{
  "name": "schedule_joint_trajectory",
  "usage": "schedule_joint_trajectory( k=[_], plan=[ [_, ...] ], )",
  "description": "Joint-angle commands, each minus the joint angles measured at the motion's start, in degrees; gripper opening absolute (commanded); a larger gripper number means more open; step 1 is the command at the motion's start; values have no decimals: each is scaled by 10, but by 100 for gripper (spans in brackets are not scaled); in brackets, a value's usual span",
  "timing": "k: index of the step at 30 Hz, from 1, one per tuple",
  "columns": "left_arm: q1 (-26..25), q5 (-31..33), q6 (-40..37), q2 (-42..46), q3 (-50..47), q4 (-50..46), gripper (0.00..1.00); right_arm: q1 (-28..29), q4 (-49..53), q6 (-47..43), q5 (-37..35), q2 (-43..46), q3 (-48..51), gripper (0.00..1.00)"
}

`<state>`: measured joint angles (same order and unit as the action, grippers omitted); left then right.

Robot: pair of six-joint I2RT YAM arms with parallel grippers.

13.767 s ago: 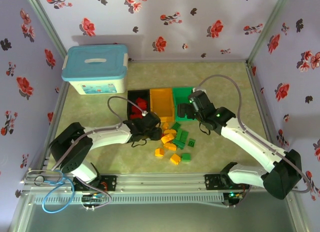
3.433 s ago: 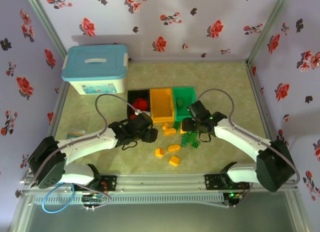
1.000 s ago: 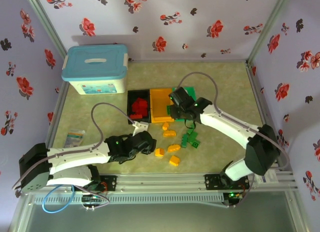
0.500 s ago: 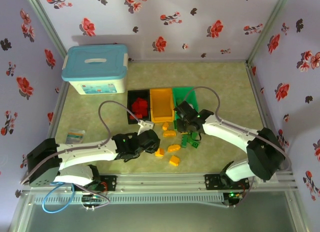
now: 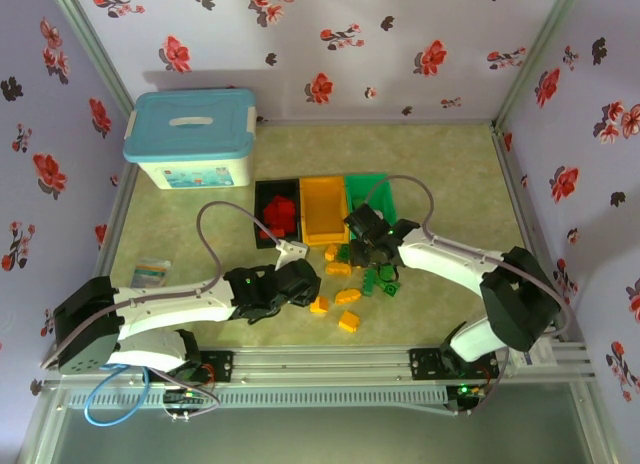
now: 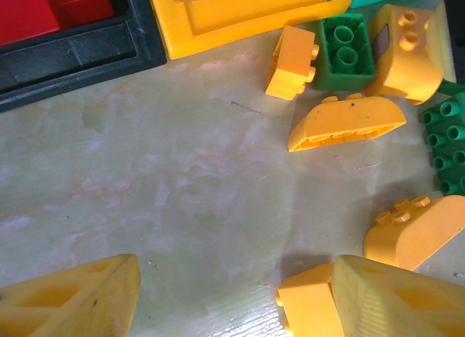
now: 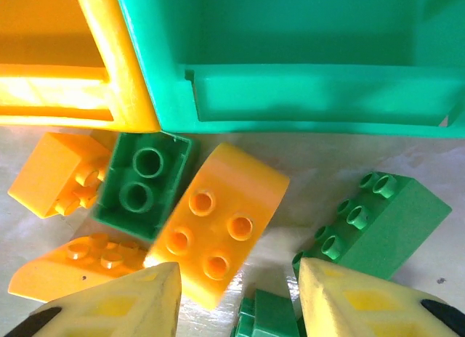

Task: Sort the legos into containers by color
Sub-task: Place the legos at the center of the table, then pick up the lego from the center of the table.

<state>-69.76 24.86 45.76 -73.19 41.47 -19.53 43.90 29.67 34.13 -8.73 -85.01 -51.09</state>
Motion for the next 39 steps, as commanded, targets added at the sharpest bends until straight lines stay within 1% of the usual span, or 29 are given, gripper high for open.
schedule_joint_trajectory(
  k=[1, 7, 10, 12, 16, 22, 26, 30, 32, 39],
  plan=[
    [-3, 6, -3, 3, -8, 11, 70, 4, -7, 8, 3, -11, 9, 46],
    [-2, 7, -1, 4, -15, 14, 71, 4, -10, 8, -1, -23, 5, 46],
    [-3, 6, 0, 6, -19, 16, 70, 4, -17, 8, 12, -32, -2, 48],
    [-3, 8, 1, 7, -21, 16, 71, 5, -22, 9, 17, -38, -7, 51],
    [-3, 8, 1, 9, -23, 16, 70, 7, -26, 4, 18, -44, -15, 62],
    [-2, 10, -1, 10, -24, 18, 70, 7, -29, -6, 19, -50, -26, 70],
    [-1, 10, -2, 6, -24, 22, 70, 7, -40, -19, 23, -72, -38, 74],
    [1, 10, -5, 3, -23, 22, 70, 6, -47, -26, 31, -107, -55, 73],
    [2, 10, -5, 4, -24, 20, 70, 7, -52, -26, 32, -116, -59, 71],
    [5, 10, 0, 11, -33, 22, 70, 6, -50, -25, 32, -117, -62, 50]
  ],
)
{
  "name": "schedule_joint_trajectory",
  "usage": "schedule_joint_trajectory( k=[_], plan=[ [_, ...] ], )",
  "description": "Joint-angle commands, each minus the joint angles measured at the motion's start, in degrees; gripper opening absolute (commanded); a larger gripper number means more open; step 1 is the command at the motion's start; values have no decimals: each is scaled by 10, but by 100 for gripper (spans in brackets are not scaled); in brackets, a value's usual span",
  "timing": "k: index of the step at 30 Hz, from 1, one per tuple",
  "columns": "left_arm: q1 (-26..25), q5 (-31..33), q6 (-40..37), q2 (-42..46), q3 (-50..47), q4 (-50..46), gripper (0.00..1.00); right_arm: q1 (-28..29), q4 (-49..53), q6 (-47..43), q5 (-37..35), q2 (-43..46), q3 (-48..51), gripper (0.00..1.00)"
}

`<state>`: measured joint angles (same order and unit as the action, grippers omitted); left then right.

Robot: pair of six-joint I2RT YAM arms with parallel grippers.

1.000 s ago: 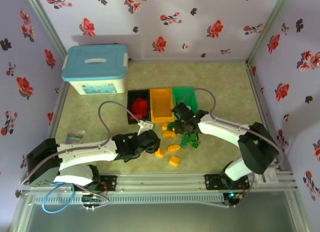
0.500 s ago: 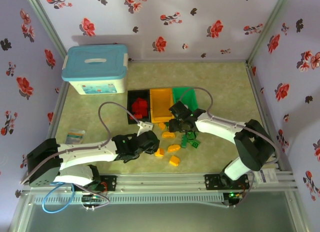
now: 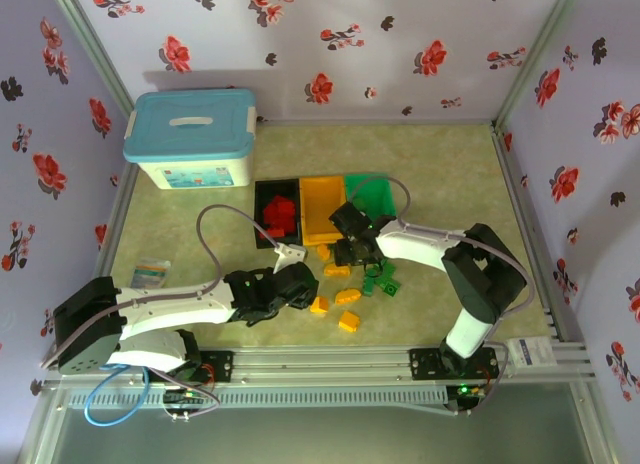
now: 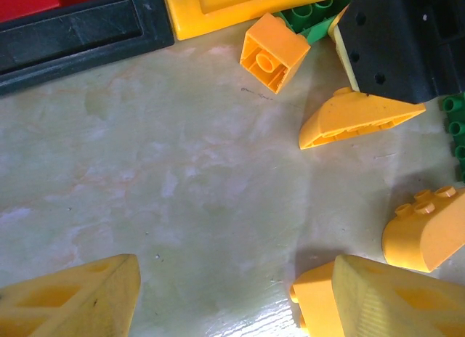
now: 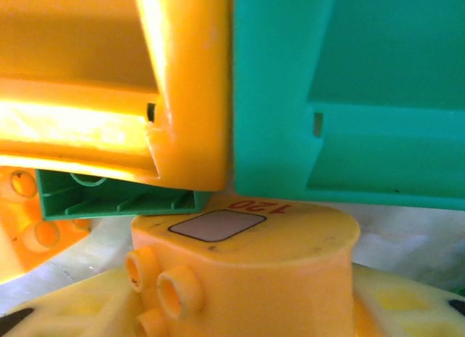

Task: Sort the legos into containers by color
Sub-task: Pick up the lego from the center of the table, then place the lego in the container.

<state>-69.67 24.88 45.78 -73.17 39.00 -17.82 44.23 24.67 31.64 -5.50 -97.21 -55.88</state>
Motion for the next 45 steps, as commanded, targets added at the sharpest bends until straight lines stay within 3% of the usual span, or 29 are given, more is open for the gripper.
schedule_joint_trajectory(
  k=[1, 9, 17, 25, 27, 28, 29, 30, 31, 39, 45],
  plan=[
    [5, 10, 0, 11, -9, 6, 71, 3, 1, 0, -1, 8, -12, 48],
    [7, 9, -7, 0, 0, 7, 70, 4, 26, 5, -16, 57, 0, 35],
    [7, 4, -18, 5, 0, 14, 70, 1, 80, -17, -56, 161, -26, 36],
    [-7, -8, -17, -12, 19, -6, 74, -15, 109, -65, -31, 42, -191, 38],
    [-15, -16, -14, -18, 23, -10, 75, -16, 113, -70, -28, 5, -224, 45],
    [-21, -17, -11, -21, 25, -12, 76, -17, 114, -73, -28, -11, -239, 56],
    [-28, -17, -9, -25, 26, -12, 77, -19, 118, -74, -32, -26, -255, 77],
    [-33, -17, -5, -29, 26, -11, 77, -19, 128, -75, -36, -35, -270, 91],
    [-38, -17, 0, -34, 25, -8, 78, -19, 137, -76, -45, -39, -283, 98],
    [-55, -37, 4, -72, 30, 24, 78, -17, 138, -74, -70, 46, -240, 99],
    [-56, -69, 0, -93, 31, 37, 79, -17, 109, -53, -63, 154, -122, 99]
  ],
)
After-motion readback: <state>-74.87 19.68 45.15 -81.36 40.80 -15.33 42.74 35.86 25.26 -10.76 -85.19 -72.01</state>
